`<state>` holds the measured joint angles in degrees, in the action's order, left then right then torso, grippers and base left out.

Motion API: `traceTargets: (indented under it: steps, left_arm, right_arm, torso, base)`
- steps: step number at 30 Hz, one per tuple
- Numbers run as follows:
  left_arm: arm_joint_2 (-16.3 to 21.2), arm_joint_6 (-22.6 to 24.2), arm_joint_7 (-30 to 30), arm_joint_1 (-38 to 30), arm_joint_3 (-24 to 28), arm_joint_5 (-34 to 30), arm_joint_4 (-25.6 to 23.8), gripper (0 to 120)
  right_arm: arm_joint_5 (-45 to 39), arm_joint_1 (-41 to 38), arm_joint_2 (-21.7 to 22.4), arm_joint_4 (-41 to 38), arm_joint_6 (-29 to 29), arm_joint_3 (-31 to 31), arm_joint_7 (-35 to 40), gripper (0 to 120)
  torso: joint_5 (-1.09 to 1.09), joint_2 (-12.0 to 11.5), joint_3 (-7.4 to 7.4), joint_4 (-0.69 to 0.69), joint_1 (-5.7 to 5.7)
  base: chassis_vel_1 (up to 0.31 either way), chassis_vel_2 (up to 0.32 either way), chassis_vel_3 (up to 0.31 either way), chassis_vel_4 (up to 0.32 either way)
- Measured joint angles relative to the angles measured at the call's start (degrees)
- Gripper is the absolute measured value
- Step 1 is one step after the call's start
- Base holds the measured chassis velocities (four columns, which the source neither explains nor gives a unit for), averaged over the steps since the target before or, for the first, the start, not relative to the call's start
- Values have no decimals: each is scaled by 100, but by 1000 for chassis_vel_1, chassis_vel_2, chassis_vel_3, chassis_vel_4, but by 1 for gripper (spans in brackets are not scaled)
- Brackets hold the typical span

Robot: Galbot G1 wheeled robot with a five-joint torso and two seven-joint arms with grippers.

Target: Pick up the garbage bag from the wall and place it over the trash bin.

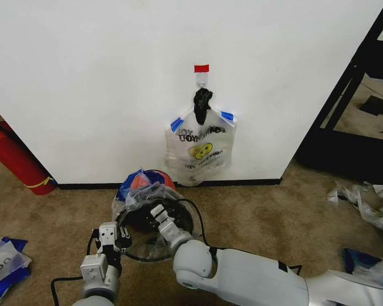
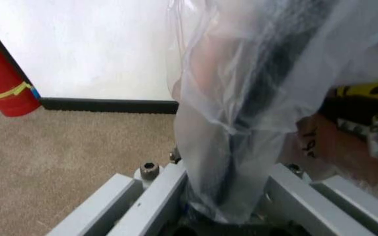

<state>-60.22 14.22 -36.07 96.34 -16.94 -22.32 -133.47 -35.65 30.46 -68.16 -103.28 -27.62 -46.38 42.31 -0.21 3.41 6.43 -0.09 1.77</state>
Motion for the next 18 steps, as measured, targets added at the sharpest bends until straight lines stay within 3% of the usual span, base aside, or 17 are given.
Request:
traceTargets:
  steps: [13,18]
  left_arm:
    - [-37,4,51,38,68,23,-105,0]
    - [-45,9,91,62,93,62,-203,0]
  right_arm:
    - [124,96,-136,258,794,-163,-560,0]
    - [30,64,-246,473,712,-149,-513,0]
  torso:
    - [0,0,0,1,0]
    - [0,0,0,1,0]
  base:
    - [0,0,0,0]
    - [0,0,0,0]
